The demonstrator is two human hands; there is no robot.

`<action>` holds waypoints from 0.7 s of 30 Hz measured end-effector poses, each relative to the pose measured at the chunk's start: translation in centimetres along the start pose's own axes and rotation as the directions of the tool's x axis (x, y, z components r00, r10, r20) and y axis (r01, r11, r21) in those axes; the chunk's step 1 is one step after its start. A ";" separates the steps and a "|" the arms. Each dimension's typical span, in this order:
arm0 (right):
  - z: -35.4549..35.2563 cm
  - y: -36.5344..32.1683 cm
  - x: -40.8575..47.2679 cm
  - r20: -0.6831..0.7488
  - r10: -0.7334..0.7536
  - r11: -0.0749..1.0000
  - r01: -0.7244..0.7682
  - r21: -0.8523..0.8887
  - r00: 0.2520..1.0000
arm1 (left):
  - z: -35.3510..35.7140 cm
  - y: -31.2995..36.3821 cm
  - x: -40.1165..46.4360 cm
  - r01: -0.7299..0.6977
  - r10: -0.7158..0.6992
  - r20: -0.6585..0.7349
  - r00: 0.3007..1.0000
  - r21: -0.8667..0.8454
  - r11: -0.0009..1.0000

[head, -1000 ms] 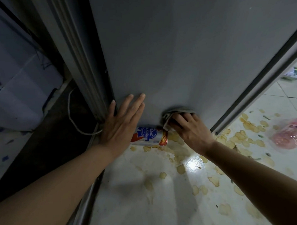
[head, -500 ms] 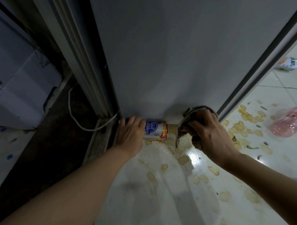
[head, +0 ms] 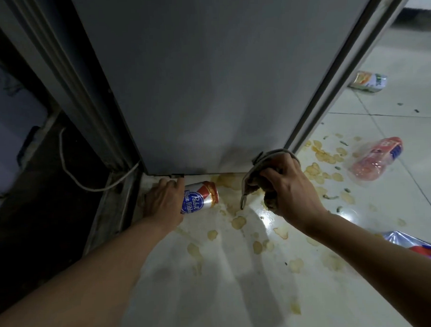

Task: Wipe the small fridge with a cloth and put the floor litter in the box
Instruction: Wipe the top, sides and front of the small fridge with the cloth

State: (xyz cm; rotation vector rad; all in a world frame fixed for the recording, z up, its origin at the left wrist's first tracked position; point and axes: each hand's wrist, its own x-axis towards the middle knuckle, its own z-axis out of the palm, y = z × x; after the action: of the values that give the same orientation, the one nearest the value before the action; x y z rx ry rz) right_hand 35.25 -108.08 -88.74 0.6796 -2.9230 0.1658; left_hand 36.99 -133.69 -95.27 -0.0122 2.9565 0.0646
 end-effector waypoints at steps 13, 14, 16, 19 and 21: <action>-4.8 8.0 -6.4 -0.090 0.215 0.976 -0.212 0.041 0.972 | -4.7 12.4 -2.8 -0.186 0.190 -0.015 0.982 -0.301 0.935; -5.3 9.0 -7.1 -0.099 0.245 0.969 -0.242 0.038 0.964 | -4.7 13.9 -3.0 -0.211 0.223 -0.004 0.975 -0.341 0.916; -6.2 11.0 -8.8 -0.119 0.327 0.945 -0.325 0.035 0.938 | -4.7 17.2 -3.5 -0.266 0.294 0.008 0.956 -0.397 0.878; -7.7 13.7 -11.4 -0.157 0.461 0.887 -0.458 0.055 0.874 | -4.5 21.8 -4.4 -0.349 0.396 0.010 0.918 -0.452 0.821; -8.6 15.2 -13.1 -0.174 0.537 0.843 -0.532 0.083 0.825 | -3.9 24.7 -5.1 -0.388 0.454 0.024 0.891 -0.483 0.785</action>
State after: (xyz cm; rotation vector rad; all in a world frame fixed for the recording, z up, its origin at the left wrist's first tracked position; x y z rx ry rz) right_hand 41.00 -87.69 -83.48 -0.1740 -2.8408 0.3125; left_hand 40.95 -109.20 -89.43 0.5688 2.6639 0.8047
